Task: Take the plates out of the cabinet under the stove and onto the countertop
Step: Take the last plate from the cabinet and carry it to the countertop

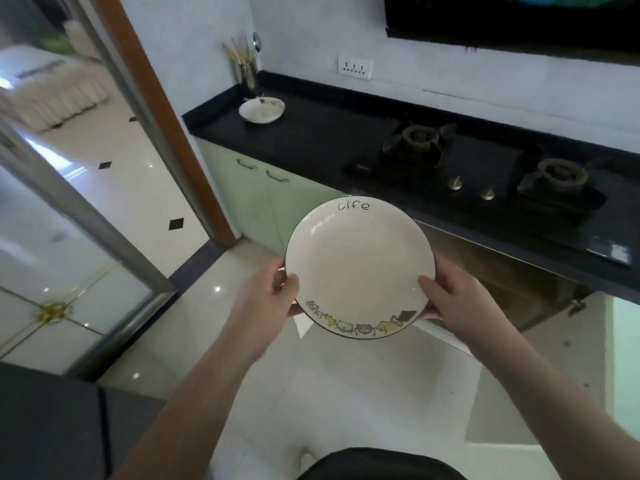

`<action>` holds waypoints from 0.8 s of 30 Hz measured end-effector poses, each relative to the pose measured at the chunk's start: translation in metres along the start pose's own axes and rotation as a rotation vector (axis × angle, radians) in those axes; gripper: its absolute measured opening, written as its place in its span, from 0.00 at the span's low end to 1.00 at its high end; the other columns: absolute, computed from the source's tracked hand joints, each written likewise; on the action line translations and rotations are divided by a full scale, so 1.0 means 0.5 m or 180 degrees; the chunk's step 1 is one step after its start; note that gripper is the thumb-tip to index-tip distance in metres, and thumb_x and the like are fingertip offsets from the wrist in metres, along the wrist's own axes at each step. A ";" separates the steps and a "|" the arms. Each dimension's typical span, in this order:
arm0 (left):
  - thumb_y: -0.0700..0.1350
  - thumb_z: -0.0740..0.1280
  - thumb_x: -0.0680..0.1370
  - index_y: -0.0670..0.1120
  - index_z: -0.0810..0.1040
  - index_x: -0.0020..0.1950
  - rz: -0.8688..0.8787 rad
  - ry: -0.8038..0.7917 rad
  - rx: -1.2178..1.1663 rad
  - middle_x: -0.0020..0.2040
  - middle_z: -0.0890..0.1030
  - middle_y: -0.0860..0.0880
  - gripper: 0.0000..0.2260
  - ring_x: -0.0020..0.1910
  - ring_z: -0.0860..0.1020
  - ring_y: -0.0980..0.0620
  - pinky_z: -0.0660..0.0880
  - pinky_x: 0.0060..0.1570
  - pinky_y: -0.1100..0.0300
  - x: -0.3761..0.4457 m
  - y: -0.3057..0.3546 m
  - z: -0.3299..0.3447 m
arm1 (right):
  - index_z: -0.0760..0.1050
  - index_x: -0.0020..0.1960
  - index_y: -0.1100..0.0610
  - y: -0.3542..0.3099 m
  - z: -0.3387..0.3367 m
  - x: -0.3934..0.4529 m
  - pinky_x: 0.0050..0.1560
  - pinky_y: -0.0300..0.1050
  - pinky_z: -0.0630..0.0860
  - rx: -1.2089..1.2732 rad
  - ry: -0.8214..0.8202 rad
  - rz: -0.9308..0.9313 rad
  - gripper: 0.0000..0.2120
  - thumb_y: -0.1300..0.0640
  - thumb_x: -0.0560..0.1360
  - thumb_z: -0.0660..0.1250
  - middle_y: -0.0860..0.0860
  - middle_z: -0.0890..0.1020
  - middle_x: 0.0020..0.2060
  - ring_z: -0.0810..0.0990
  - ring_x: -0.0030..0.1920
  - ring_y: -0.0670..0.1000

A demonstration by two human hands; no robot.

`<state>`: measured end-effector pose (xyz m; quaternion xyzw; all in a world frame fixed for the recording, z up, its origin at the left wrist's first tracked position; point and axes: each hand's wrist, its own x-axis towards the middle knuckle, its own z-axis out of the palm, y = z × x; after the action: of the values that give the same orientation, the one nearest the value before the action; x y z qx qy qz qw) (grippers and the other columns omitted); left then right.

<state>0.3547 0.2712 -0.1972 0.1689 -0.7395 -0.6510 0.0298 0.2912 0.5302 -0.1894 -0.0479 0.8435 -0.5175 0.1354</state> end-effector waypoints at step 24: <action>0.39 0.57 0.83 0.52 0.79 0.60 -0.0324 0.0274 0.0109 0.47 0.86 0.53 0.14 0.47 0.84 0.55 0.81 0.43 0.62 0.311 -0.021 -0.277 | 0.70 0.62 0.33 -0.122 0.279 0.325 0.49 0.59 0.80 0.0231 -0.0155 -0.0200 0.15 0.49 0.79 0.57 0.43 0.86 0.44 0.87 0.37 0.50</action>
<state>0.2470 0.0933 -0.2139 0.2347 -0.7390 -0.6310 0.0255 0.1707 0.3465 -0.2240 -0.0821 0.8188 -0.5504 0.1413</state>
